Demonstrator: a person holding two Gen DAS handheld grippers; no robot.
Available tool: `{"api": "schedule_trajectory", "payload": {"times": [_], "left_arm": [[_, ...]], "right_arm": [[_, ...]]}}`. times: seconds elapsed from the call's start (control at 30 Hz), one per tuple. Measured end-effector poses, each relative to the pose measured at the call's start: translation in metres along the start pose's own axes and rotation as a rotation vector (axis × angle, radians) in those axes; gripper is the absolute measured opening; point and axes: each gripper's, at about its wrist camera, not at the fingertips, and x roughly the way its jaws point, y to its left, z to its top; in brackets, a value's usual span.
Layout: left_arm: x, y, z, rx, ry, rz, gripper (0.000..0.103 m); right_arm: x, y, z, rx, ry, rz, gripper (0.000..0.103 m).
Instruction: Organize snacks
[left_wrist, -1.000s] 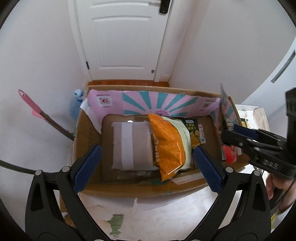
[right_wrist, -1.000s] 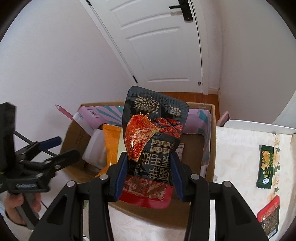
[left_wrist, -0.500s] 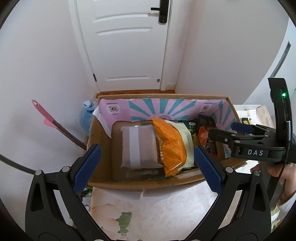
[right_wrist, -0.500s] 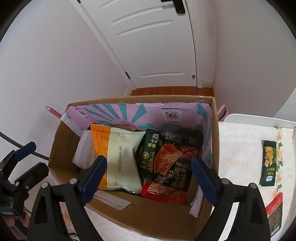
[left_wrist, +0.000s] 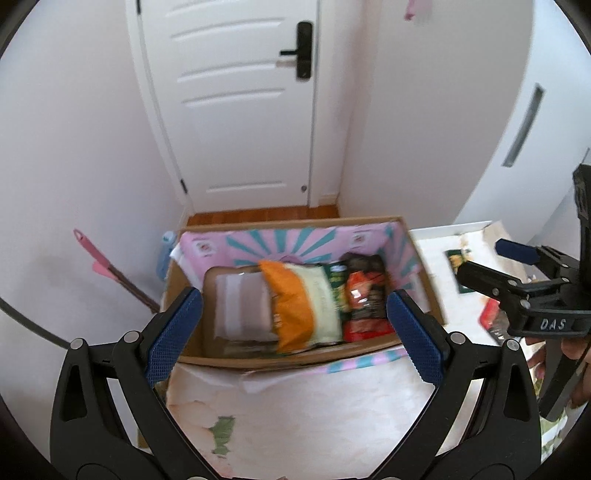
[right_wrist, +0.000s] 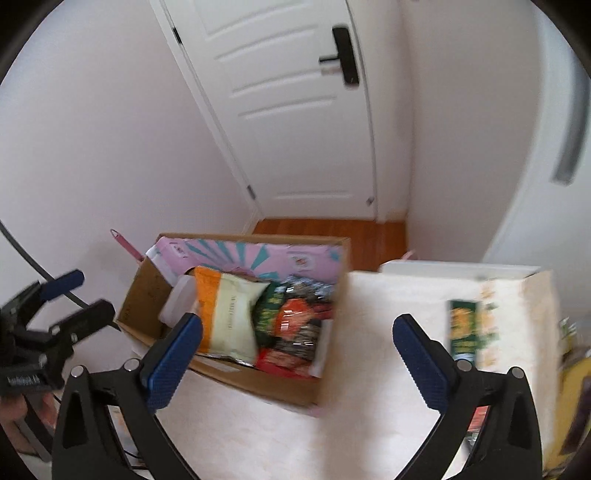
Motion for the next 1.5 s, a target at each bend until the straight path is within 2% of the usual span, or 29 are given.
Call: {"api": "schedule_trajectory", "payload": {"times": [0.2, 0.4, 0.67, 0.77, 0.9, 1.03, 1.13, 1.2, 1.27, 1.5], "left_arm": [[-0.018, -0.053, 0.004, 0.025, -0.035, -0.050, 0.100], [-0.023, -0.119, 0.002, 0.064, -0.057, -0.085, 0.100], [-0.003, -0.197, 0.002, 0.048, -0.010, -0.171, 0.100], [0.015, -0.223, 0.003, 0.038, 0.024, -0.198, 0.100], [0.055, -0.253, 0.002, 0.021, 0.111, -0.245, 0.100], [0.104, -0.272, -0.001, 0.015, 0.177, -0.244, 0.099], [0.143, -0.285, -0.006, 0.037, 0.221, -0.229, 0.093], [0.168, -0.290, -0.010, 0.044, 0.246, -0.213, 0.084], [0.194, -0.295, -0.016, 0.043, 0.278, -0.201, 0.081], [0.242, -0.301, -0.027, 0.056, 0.311, -0.160, 0.068]], "right_arm": [[-0.055, -0.034, -0.019, -0.022, -0.053, -0.100, 0.102], [-0.096, -0.080, -0.046, -0.043, -0.052, -0.211, 0.102], [-0.122, -0.135, -0.076, -0.098, -0.036, -0.281, 0.102], [-0.122, -0.153, -0.086, -0.115, -0.015, -0.272, 0.102], [-0.116, -0.177, -0.099, -0.089, 0.017, -0.260, 0.102], [-0.106, -0.195, -0.115, -0.059, 0.032, -0.244, 0.102], [-0.094, -0.202, -0.127, -0.060, 0.041, -0.234, 0.102], [-0.085, -0.203, -0.135, -0.071, 0.043, -0.227, 0.102], [-0.077, -0.203, -0.141, -0.087, 0.043, -0.219, 0.102], [-0.050, -0.199, -0.157, -0.143, 0.053, -0.188, 0.103]]}}
